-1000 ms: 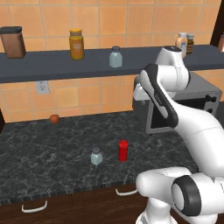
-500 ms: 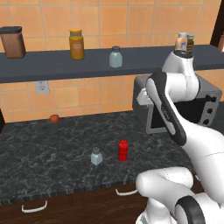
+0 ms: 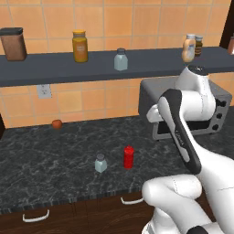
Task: Put the shaker and condiment bottle from the counter next to their counterparts in the cabinet.
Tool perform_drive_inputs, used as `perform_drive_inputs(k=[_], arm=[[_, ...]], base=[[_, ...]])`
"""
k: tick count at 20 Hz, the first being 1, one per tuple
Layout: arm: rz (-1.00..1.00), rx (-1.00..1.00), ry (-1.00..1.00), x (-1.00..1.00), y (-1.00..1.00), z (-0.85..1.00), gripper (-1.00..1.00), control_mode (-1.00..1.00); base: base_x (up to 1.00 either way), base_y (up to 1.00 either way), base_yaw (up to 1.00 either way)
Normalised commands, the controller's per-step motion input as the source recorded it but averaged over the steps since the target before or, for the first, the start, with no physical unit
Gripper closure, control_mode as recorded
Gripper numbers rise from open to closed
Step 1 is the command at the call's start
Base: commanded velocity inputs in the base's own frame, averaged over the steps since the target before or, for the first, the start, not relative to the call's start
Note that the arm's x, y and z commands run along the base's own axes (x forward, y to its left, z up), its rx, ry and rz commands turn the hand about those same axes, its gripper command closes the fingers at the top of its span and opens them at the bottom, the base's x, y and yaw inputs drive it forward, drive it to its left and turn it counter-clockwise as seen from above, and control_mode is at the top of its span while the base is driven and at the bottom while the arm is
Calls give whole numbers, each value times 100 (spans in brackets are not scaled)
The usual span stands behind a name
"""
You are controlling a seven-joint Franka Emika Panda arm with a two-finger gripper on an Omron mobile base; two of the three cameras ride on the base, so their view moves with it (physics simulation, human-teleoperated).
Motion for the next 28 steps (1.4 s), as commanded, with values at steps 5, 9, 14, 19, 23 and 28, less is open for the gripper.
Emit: perform_drive_inputs(k=[5, 9, 14, 19, 23, 28], arm=[[17, 0, -14, -23, -1, -33, -100, -100], [19, 2, -18, -26, 0, -42, -100, -100], [9, 9, -16, -39, -15, -28, -100, -100], [6, 13, -16, -36, -29, -25, -100, -100], [6, 2, -18, -21, -2, -22, -100, -100], [9, 1, -21, -32, 0, -55, -100, -100]], base=[[0, 0, 0], [0, 0, 0], [0, 0, 0], [0, 0, 0], [0, 0, 0], [0, 0, 0]])
